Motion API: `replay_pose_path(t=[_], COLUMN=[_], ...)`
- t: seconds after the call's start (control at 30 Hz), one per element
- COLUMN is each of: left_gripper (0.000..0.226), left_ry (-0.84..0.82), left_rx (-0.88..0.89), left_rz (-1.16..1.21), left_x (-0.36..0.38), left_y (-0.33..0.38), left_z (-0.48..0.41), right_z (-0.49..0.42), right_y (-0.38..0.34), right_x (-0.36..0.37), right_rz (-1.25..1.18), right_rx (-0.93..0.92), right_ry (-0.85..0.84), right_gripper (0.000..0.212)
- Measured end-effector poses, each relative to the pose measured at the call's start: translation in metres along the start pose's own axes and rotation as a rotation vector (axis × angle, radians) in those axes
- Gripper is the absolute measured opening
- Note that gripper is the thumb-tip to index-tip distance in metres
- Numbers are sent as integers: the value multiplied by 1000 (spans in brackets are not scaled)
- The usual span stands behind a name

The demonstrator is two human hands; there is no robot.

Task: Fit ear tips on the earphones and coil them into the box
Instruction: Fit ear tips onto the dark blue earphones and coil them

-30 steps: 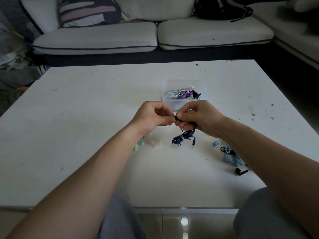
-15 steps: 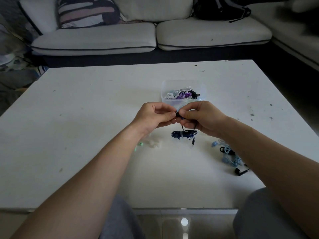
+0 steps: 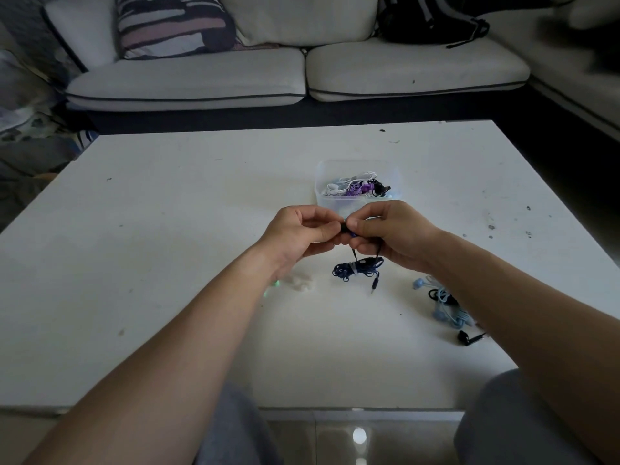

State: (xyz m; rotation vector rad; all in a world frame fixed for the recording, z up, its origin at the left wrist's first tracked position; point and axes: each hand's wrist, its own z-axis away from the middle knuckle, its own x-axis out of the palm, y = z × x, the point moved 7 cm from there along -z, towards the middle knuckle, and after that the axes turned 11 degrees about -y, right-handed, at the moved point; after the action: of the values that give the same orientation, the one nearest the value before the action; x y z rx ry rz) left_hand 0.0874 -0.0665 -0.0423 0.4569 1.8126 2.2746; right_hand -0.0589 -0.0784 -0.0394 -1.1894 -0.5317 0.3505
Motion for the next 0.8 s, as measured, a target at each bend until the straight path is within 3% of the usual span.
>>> replay_pose_path(t=[0.23, 0.43, 0.5, 0.6, 0.8], left_gripper=[10, 7, 16, 23, 37], left_ry=[-11, 20, 55, 80, -148], left_rx=[21, 75, 63, 32, -111], left_rz=[50, 106, 46, -229, -330], left_x=[5, 8, 7, 5, 22], left_y=[2, 9, 9, 9, -9], left_z=[-1, -2, -3, -3, -6], right_z=[5, 4, 4, 5, 10], right_y=[-4, -11, -12, -12, -16], right_x=[-1, -1, -2, -3, -9], right_rz=[5, -135, -171, -192, -309], right_rx=[14, -42, -55, -64, -96], right_ry=[-32, 10, 25, 52, 123], right_gripper=[13, 13, 11, 11, 14])
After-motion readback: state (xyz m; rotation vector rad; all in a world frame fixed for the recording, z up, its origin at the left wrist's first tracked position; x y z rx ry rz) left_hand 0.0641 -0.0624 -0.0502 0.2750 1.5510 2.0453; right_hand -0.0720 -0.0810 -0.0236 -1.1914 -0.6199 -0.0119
